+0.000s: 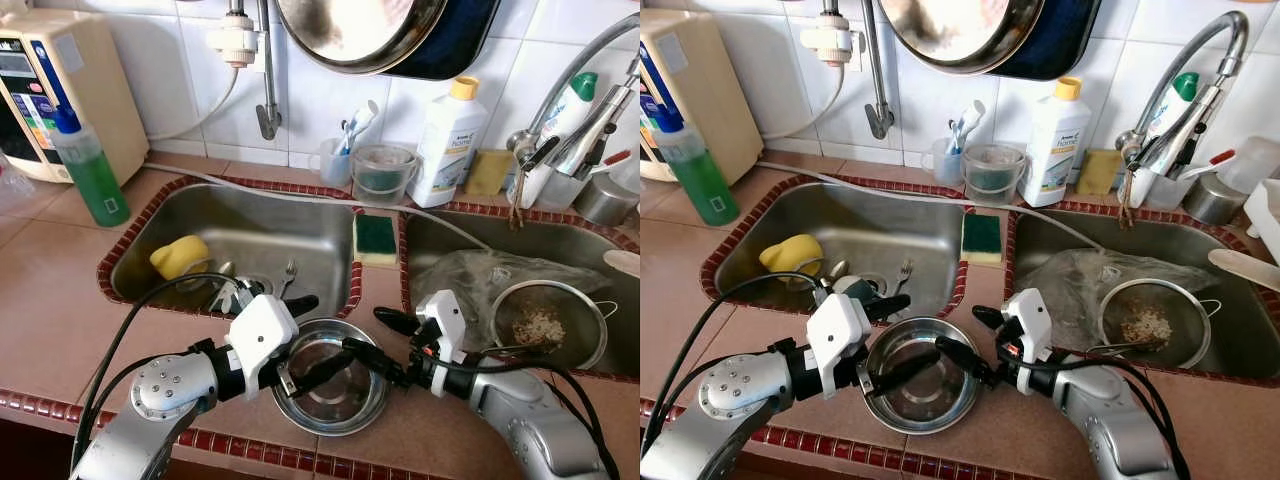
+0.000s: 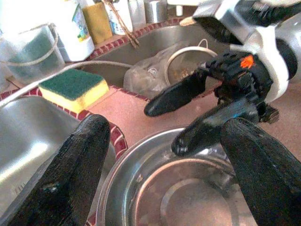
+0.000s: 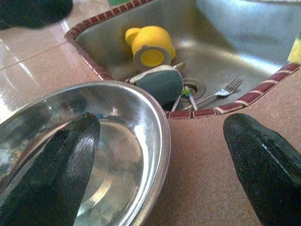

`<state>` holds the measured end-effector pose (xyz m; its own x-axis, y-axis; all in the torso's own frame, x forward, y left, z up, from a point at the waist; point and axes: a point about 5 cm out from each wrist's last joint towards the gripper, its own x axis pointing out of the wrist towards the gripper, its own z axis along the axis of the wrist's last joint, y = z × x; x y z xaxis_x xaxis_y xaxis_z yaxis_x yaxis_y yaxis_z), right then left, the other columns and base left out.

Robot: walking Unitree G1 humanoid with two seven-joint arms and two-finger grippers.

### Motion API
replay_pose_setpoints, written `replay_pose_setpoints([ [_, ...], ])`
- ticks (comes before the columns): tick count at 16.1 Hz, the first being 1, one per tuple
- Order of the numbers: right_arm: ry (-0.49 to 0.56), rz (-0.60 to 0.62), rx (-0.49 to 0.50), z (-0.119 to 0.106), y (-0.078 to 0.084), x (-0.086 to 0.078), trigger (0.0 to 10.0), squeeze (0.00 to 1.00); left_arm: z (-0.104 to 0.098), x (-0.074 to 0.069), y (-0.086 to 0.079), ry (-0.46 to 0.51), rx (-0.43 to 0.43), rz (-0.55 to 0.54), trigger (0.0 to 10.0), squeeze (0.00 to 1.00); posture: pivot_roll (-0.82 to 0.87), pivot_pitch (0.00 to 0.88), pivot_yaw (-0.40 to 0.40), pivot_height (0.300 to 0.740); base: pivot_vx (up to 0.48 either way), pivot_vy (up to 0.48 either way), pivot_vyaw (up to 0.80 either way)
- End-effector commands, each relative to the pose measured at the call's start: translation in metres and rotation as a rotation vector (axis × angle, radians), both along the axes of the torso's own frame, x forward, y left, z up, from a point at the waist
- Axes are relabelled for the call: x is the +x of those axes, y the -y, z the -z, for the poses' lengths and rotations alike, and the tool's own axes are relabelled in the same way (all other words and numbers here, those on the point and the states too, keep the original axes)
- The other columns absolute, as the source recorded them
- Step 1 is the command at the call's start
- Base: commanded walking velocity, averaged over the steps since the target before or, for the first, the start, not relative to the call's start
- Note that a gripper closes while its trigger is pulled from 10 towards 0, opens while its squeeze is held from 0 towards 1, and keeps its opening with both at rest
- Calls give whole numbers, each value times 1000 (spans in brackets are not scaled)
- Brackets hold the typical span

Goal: Kitchen organization

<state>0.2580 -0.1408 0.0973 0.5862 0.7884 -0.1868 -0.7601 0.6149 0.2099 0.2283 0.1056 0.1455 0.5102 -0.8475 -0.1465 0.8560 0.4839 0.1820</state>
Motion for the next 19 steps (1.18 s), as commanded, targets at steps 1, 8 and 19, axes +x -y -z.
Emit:
replay_pose_setpoints([
  [1,-29,-15,-8,3,1,1,10000,0,-3,-3,1,10,-2,-1,10000,0,-95,17,-44,740,0,0,0],
  [8,-153,-83,-5,11,4,0,10000,0,-3,-12,3,-5,-8,-13,10000,0,-70,14,-81,740,0,0,0],
  [19,-242,43,-1,22,7,10,902,0,-4,-17,3,-22,28,17,10000,0,-66,35,-76,740,0,0,0],
])
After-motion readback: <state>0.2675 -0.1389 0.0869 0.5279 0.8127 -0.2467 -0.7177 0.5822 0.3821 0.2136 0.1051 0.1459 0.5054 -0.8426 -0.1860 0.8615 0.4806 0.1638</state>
